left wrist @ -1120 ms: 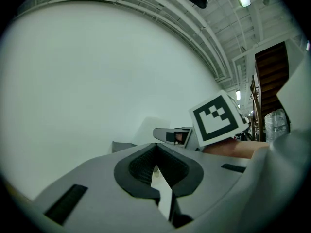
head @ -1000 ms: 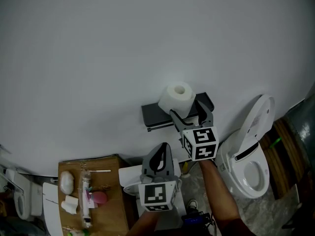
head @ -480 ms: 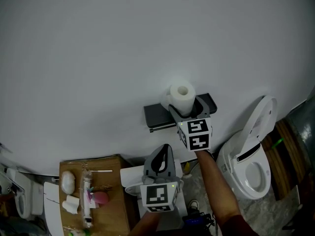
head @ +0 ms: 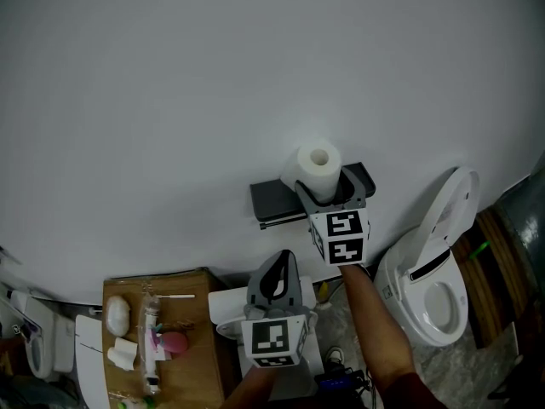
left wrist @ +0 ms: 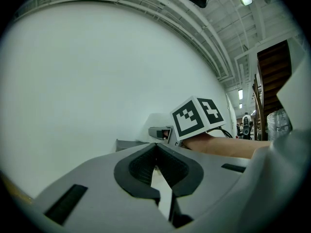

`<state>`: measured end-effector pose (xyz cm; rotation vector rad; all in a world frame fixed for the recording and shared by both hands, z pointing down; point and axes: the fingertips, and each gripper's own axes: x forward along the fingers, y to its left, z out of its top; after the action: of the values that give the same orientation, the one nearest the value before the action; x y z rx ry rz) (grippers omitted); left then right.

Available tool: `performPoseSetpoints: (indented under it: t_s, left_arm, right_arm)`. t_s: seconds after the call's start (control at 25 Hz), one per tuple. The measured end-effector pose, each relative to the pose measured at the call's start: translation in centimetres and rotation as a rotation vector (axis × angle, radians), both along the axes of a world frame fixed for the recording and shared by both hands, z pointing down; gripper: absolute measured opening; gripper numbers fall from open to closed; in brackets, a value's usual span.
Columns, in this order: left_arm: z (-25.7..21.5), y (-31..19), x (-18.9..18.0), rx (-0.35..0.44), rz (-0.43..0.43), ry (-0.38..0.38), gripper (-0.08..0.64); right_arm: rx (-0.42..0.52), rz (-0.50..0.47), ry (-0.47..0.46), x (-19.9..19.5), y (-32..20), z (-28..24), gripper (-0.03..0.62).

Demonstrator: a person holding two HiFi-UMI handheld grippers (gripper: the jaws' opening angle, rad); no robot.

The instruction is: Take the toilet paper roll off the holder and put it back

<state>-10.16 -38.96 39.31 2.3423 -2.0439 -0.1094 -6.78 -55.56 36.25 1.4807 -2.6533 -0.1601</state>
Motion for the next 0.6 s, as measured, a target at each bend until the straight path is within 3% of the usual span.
performPoseSetpoints:
  t_s: [0.6]
  left_arm:
    - [-0.8, 1.2, 1.2, 0.017, 0.012, -0.004, 0.011]
  right_arm:
    - [0.159, 0.014, -0.094, 4.4, 7.1, -7.8, 0.37]
